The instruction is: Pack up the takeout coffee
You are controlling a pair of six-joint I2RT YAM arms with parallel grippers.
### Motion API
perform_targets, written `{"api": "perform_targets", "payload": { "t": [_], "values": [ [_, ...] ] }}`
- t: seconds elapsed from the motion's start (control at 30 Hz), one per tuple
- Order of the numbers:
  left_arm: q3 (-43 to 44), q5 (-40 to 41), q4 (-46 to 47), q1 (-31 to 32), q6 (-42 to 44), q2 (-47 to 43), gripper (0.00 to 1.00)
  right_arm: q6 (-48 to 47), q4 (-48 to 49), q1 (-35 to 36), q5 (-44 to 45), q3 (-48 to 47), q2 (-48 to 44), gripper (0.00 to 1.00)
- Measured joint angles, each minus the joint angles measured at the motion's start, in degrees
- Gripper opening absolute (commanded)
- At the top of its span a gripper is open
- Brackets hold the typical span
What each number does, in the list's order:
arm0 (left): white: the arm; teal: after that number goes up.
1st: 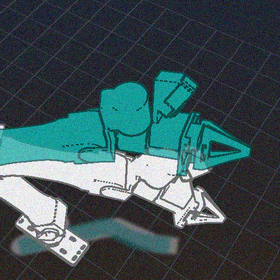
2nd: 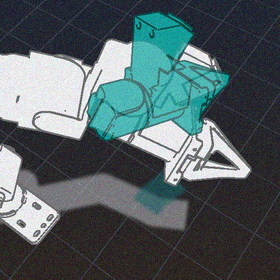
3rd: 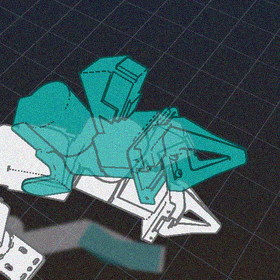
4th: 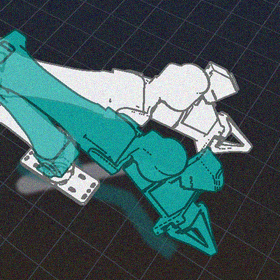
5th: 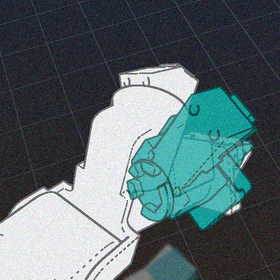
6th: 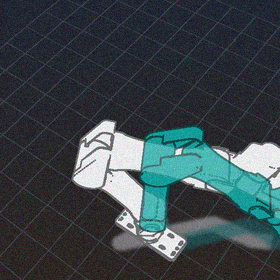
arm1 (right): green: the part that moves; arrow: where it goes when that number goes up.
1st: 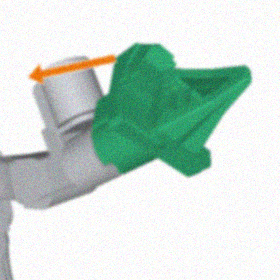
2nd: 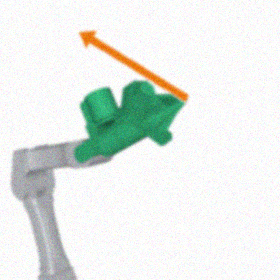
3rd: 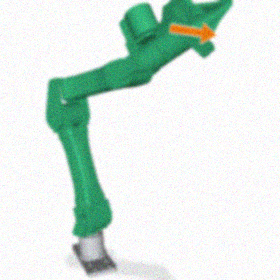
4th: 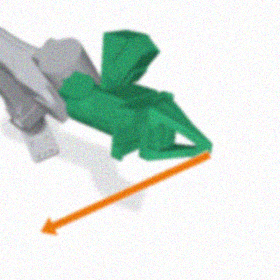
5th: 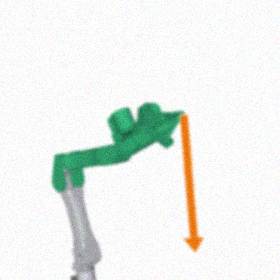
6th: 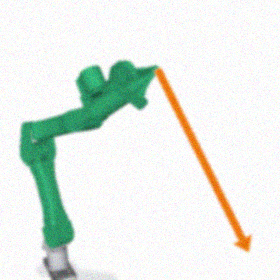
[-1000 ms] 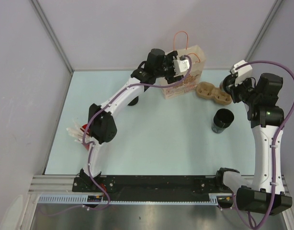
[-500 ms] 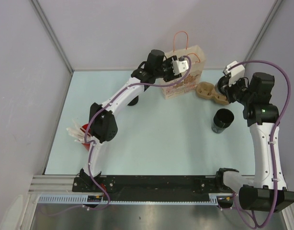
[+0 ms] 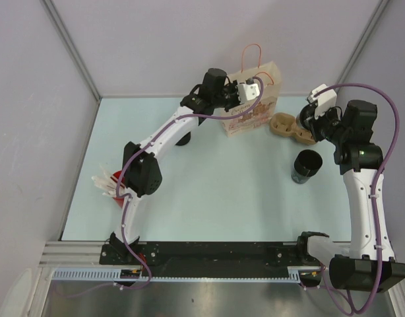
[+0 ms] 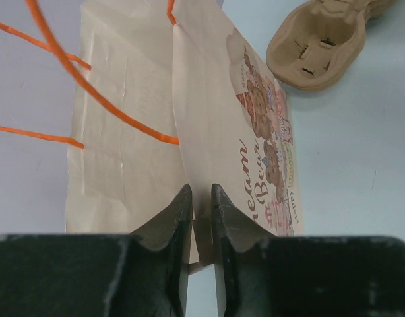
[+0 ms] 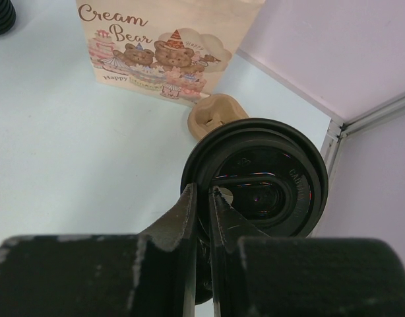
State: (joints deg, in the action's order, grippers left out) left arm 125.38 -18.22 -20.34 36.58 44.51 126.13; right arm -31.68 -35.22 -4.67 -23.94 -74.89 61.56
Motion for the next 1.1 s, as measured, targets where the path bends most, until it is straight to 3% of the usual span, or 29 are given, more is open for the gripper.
{"api": "perform_targets", "payload": {
  "t": [0.5,1.1],
  "values": [
    [0.0,3.1,-8.1,0.9,-3.9,-3.2,0.00,1.4,1.3,0.0,1.6,0.0,0.0,0.00],
    [-6.0,10.1,-17.9,4.2,-13.9,-16.5,0.00,3.2,1.9,0.0,1.6,0.0,0.0,0.00]
  ]
}}
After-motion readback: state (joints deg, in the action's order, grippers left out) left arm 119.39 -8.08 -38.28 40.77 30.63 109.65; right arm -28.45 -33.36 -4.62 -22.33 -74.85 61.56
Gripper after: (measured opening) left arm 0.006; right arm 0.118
